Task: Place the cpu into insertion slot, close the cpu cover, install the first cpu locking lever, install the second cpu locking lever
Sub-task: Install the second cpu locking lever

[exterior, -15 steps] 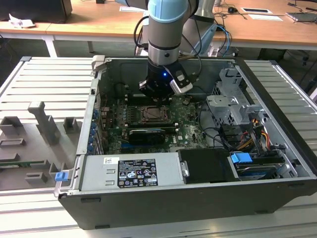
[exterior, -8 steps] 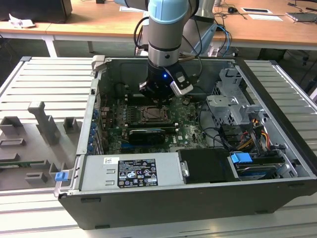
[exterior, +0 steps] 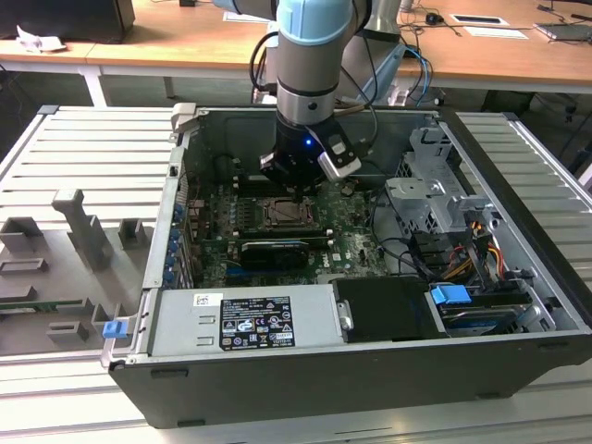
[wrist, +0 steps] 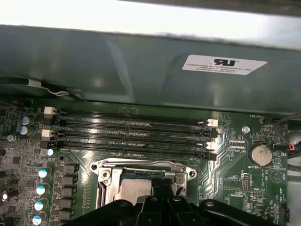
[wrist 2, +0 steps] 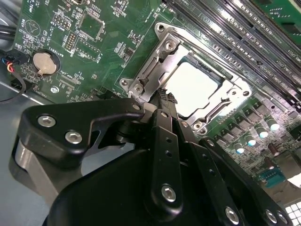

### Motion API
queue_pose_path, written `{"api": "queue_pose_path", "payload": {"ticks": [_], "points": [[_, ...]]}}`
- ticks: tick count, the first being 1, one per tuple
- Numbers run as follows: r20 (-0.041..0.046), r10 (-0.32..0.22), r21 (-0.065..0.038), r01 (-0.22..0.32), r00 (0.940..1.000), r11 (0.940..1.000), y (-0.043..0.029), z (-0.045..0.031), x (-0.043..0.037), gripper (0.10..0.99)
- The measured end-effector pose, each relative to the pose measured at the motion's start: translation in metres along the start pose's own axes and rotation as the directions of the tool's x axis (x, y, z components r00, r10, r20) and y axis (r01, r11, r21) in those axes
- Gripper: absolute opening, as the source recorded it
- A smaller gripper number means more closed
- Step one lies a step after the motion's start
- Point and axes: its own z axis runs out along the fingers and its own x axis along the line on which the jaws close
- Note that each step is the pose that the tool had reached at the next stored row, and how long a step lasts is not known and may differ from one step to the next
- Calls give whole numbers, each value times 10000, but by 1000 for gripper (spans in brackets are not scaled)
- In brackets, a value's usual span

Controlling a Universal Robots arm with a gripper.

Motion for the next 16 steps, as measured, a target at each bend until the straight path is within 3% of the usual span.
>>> {"api": "queue_pose_path", "payload": {"ticks": [16], "points": [[0,0,0,0,10000,10000,-48,-5,3,106]]}}
